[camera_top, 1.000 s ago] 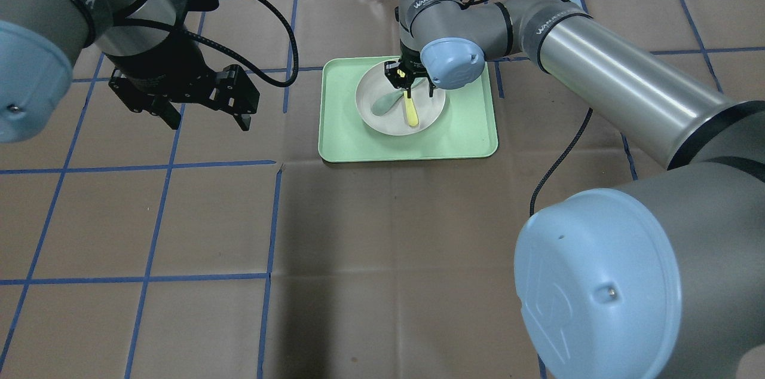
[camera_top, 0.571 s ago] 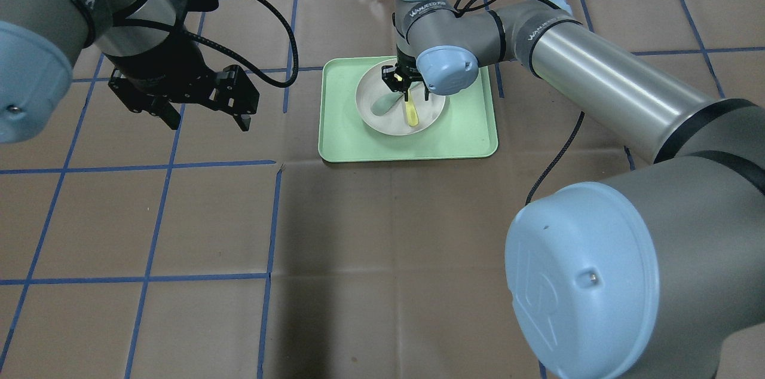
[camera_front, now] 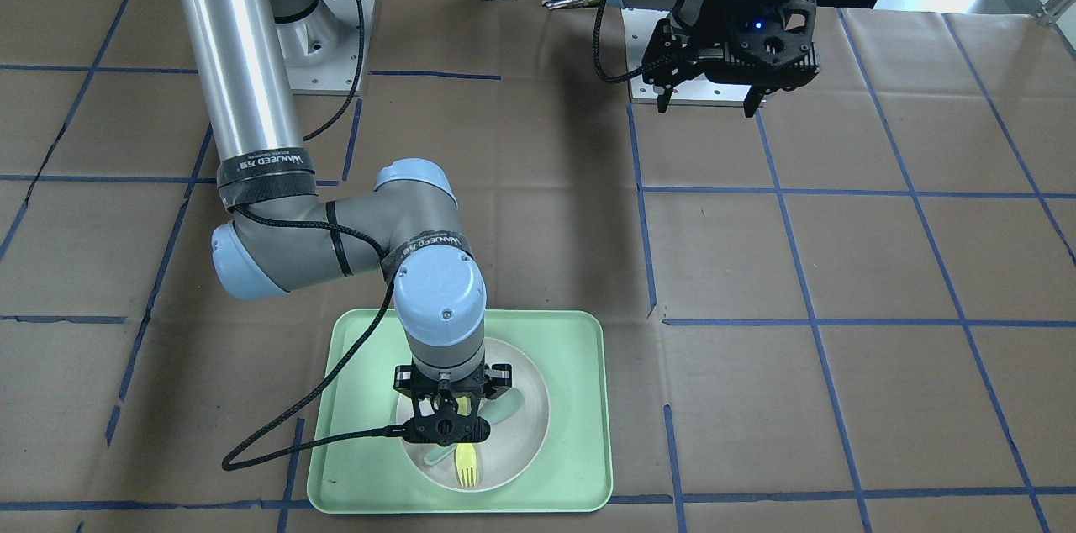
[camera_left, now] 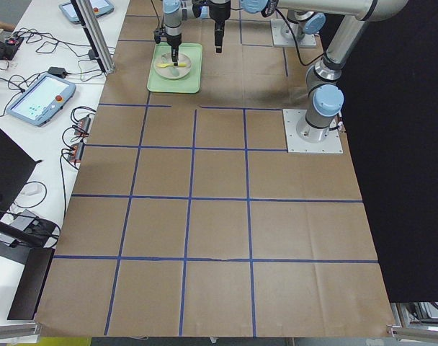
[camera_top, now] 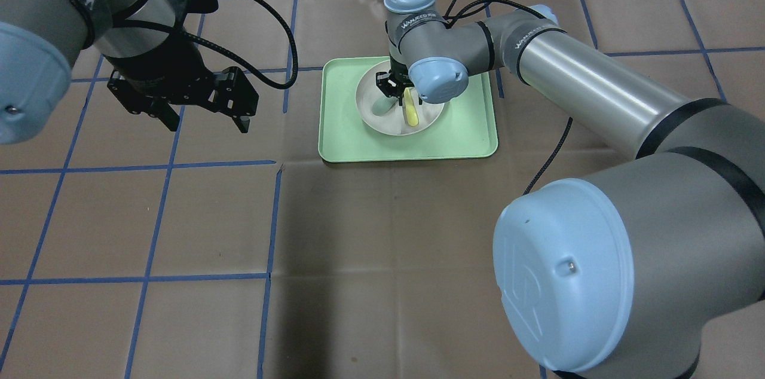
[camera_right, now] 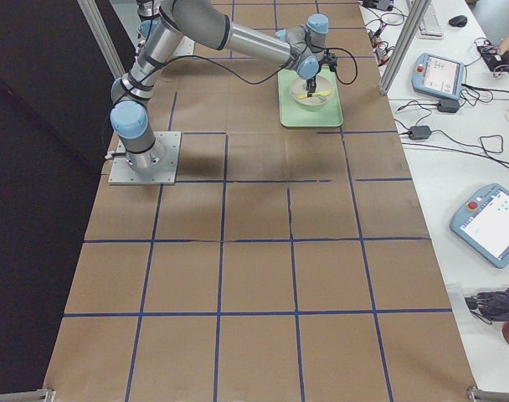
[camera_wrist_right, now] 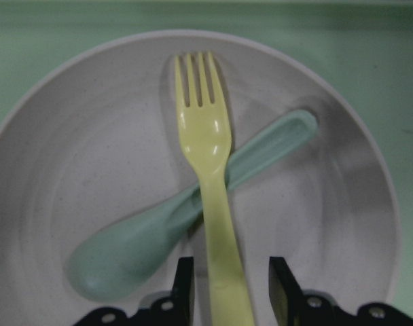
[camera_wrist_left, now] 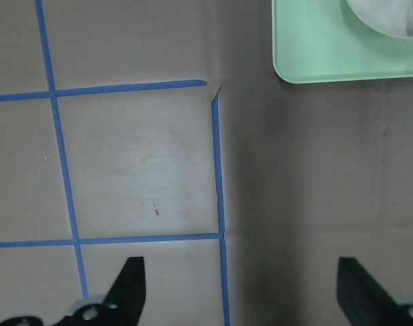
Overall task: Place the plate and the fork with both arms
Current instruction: 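Close the right gripper on the yellow fork handle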
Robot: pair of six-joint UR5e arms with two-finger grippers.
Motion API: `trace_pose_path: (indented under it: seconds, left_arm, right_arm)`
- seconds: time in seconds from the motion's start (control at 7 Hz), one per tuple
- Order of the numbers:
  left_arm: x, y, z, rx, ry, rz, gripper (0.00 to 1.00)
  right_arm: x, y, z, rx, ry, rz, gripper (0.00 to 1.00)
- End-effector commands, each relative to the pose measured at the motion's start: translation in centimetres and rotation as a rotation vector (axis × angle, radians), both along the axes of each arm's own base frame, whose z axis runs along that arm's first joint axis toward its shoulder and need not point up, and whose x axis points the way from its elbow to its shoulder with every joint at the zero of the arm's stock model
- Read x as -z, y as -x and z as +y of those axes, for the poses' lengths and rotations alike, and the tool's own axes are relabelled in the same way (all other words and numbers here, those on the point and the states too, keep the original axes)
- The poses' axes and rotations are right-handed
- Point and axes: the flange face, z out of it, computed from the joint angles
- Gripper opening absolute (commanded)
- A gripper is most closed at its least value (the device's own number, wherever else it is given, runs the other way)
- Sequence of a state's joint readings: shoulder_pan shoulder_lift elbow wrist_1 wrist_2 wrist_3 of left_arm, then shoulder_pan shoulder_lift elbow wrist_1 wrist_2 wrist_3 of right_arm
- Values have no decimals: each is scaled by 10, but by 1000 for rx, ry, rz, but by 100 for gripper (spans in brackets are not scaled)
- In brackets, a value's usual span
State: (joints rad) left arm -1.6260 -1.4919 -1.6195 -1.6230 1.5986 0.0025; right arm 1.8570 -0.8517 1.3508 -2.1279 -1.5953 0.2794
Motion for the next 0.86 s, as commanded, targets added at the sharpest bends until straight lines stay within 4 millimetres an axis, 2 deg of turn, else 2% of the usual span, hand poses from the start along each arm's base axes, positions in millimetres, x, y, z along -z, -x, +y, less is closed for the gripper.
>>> trace_pose_path:
  seconds: [0.0,0.29,0.57,0.71]
  left_arm:
    - [0,0,0,0,0,2,100]
    - [0,0,0,0,0,2,100]
    - [0,0,0,0,0,2,100]
    - [0,0,0,-1,0,2,100]
  right_arm:
    - [3,3,-1,1,-6,2,48]
    - [14,4,-2,4,-17,5,48]
    - [14,4,-2,5,-17,5,47]
    - [14,4,-2,4,-17,5,43]
